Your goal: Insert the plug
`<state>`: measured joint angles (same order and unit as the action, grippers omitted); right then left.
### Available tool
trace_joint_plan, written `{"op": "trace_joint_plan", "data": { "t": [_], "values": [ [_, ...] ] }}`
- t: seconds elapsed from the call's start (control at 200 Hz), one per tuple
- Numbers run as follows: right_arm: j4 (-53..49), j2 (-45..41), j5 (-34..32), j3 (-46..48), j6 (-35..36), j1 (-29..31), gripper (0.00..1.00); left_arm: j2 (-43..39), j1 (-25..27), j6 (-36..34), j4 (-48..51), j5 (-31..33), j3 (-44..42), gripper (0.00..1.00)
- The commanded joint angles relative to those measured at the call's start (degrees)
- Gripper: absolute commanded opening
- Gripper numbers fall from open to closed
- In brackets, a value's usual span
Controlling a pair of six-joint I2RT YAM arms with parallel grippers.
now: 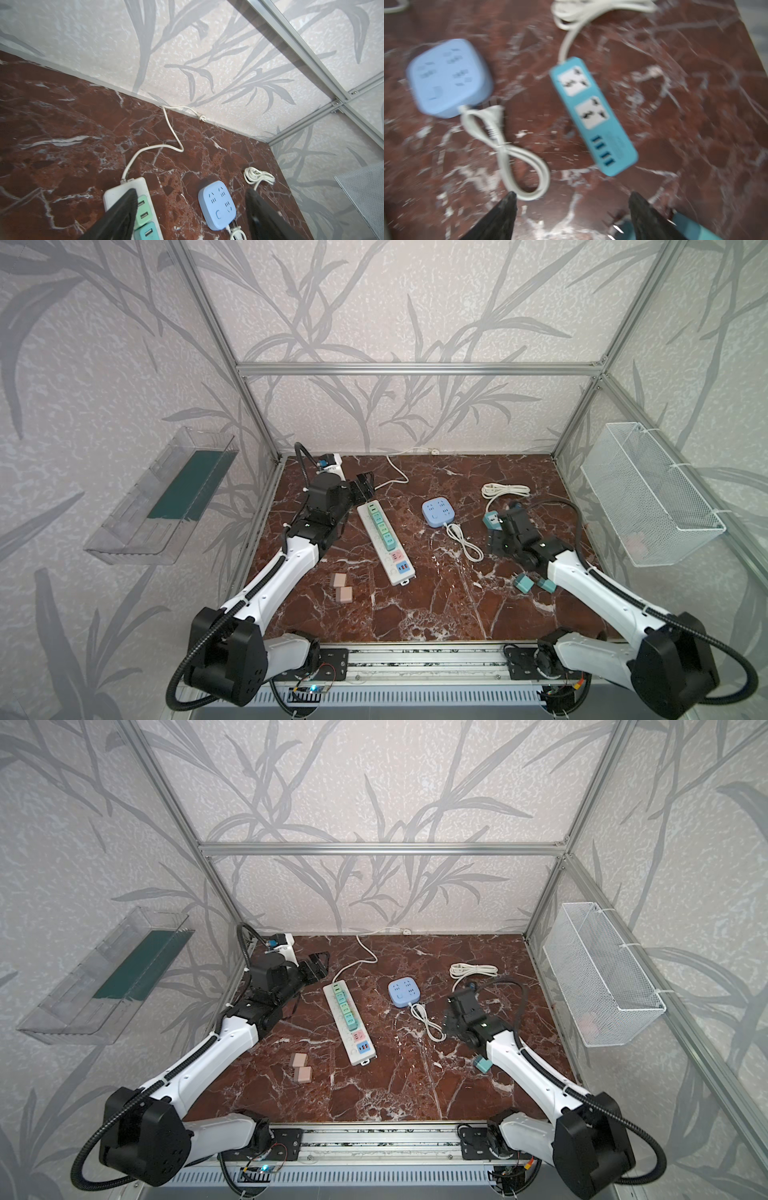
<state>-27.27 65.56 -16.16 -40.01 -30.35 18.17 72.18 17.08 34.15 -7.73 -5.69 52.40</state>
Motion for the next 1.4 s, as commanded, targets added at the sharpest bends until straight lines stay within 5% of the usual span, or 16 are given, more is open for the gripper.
{"op": "trace_joint_plan", "data": {
  "t": [0.0,0.24,0.93,1.395],
  "values": [
    [-0.7,-2.5,5.2,3.5,-4.2,-6.0,0.84,0.9,1.5,1.4,-0.1,-4.1,2.4,0.8],
    [1.3,0.5,11.1,7.7,-5.8,-14.6,0.83,1.4,4.2,0.3,0.7,-4.5,2.9,0.79],
    [1.0,-3.3,17.3,12.2,-8.1,-16.2,0.59,0.9,5.1,1.2,0.8,-4.7,2.8,0.79],
    [-0.2,-4.9,23.5,13.6,-6.9,-20.6,0.65,1.3,5.9,1.1,3.0,-4.5,3.9,0.78]
  ]
}}
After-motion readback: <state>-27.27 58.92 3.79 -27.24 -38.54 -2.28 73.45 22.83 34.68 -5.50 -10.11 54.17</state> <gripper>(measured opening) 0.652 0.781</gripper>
